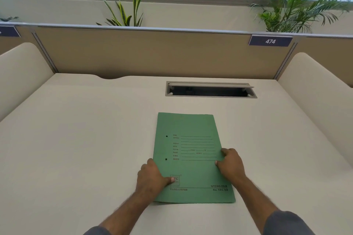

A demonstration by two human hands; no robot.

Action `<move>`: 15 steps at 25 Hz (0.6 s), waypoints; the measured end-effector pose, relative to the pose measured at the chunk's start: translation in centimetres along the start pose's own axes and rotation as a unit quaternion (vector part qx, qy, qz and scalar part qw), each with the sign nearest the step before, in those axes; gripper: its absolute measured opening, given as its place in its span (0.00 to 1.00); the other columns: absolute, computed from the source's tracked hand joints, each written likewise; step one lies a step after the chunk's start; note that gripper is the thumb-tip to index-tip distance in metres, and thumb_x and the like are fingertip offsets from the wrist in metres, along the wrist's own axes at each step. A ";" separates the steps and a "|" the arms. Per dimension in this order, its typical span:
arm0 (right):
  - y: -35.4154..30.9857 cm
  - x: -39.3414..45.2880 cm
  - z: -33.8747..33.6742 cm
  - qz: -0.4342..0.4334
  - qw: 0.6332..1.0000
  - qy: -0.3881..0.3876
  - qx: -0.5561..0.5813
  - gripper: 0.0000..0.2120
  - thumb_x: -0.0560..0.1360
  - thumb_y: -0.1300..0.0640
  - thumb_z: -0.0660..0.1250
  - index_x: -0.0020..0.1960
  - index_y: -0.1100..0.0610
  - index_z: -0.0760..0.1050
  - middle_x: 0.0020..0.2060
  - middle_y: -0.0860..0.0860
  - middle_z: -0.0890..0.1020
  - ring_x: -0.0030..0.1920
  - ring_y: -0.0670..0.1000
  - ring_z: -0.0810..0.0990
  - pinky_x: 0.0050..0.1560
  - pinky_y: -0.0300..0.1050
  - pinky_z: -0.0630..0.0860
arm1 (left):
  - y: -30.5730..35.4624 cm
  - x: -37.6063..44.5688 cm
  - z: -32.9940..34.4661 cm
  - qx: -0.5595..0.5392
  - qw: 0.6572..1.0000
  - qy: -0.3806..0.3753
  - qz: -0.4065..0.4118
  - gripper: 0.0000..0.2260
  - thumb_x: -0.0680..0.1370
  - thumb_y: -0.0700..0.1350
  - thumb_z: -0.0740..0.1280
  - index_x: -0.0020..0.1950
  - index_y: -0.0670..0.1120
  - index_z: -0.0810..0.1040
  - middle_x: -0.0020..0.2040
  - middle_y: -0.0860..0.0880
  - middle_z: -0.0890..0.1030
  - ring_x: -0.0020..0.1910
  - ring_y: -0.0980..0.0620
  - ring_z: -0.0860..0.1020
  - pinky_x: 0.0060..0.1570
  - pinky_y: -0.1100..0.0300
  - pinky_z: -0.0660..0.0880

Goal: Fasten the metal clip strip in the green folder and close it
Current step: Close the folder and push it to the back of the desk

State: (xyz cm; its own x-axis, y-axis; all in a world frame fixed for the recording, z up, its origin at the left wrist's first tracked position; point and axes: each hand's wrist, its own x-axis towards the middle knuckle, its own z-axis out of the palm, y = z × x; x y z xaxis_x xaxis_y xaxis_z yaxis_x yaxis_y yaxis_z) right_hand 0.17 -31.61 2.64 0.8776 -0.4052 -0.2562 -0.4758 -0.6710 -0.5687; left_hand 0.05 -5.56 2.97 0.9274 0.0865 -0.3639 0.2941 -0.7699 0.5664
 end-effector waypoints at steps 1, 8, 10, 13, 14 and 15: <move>0.0 -0.1 0.0 -0.006 1.000 0.007 0.015 0.22 0.71 0.60 0.70 0.64 0.61 0.74 0.59 0.57 0.76 0.55 0.57 0.78 0.56 0.49 0.74 | -0.2 0.1 -0.1 -0.030 1.000 -0.007 0.002 0.33 0.62 0.55 0.81 0.58 0.44 0.69 0.54 0.49 0.78 0.53 0.46 0.79 0.49 0.54 0.77; -0.5 -0.5 -0.8 -0.025 0.980 -0.049 0.191 0.29 0.72 0.57 0.73 0.69 0.55 0.67 0.53 0.48 0.77 0.48 0.48 0.79 0.47 0.46 0.76 | -0.8 0.8 -0.2 -0.332 0.943 0.006 0.014 0.17 0.74 0.40 0.73 0.57 0.48 0.69 0.53 0.46 0.84 0.44 0.49 0.85 0.44 0.52 0.82; -1.0 -0.5 -0.8 -0.004 0.974 -0.053 0.218 0.34 0.72 0.55 0.73 0.73 0.54 0.62 0.55 0.50 0.74 0.49 0.48 0.77 0.46 0.45 0.74 | -0.8 1.3 -0.7 -0.404 0.915 -0.011 0.001 0.16 0.75 0.39 0.73 0.58 0.48 0.70 0.50 0.44 0.85 0.42 0.48 0.86 0.41 0.50 0.83; -1.5 -0.3 -0.7 0.013 0.961 -0.073 0.266 0.27 0.73 0.54 0.73 0.68 0.54 0.67 0.52 0.50 0.80 0.47 0.50 0.82 0.43 0.44 0.77 | -0.8 2.4 -2.4 -0.461 0.887 -0.017 -0.007 0.17 0.74 0.39 0.74 0.58 0.50 0.71 0.48 0.45 0.87 0.42 0.44 0.87 0.40 0.46 0.84; -1.6 -0.2 -0.5 0.018 0.949 -0.100 0.298 0.23 0.73 0.55 0.72 0.66 0.56 0.70 0.51 0.51 0.83 0.47 0.52 0.84 0.44 0.45 0.80 | -0.8 2.9 -3.1 -0.472 0.882 -0.015 -0.006 0.18 0.74 0.39 0.74 0.58 0.50 0.72 0.47 0.45 0.87 0.42 0.43 0.87 0.40 0.45 0.84; -1.8 -0.1 -0.4 0.018 0.933 -0.132 0.335 0.20 0.74 0.56 0.72 0.64 0.57 0.73 0.50 0.51 0.86 0.48 0.53 0.85 0.47 0.48 0.81 | -0.8 3.5 -3.9 -0.479 0.878 -0.011 -0.003 0.18 0.73 0.39 0.75 0.58 0.50 0.73 0.47 0.45 0.87 0.42 0.42 0.87 0.40 0.45 0.83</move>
State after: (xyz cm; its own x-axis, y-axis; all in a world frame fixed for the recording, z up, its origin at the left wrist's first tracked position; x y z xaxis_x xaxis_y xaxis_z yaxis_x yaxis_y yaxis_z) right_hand 0.92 -30.62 3.98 0.8879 -0.1942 -0.4171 -0.4390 -0.0866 -0.8943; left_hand 3.94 -2.20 4.15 0.9235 0.0676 -0.3775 0.3684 0.1168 0.9223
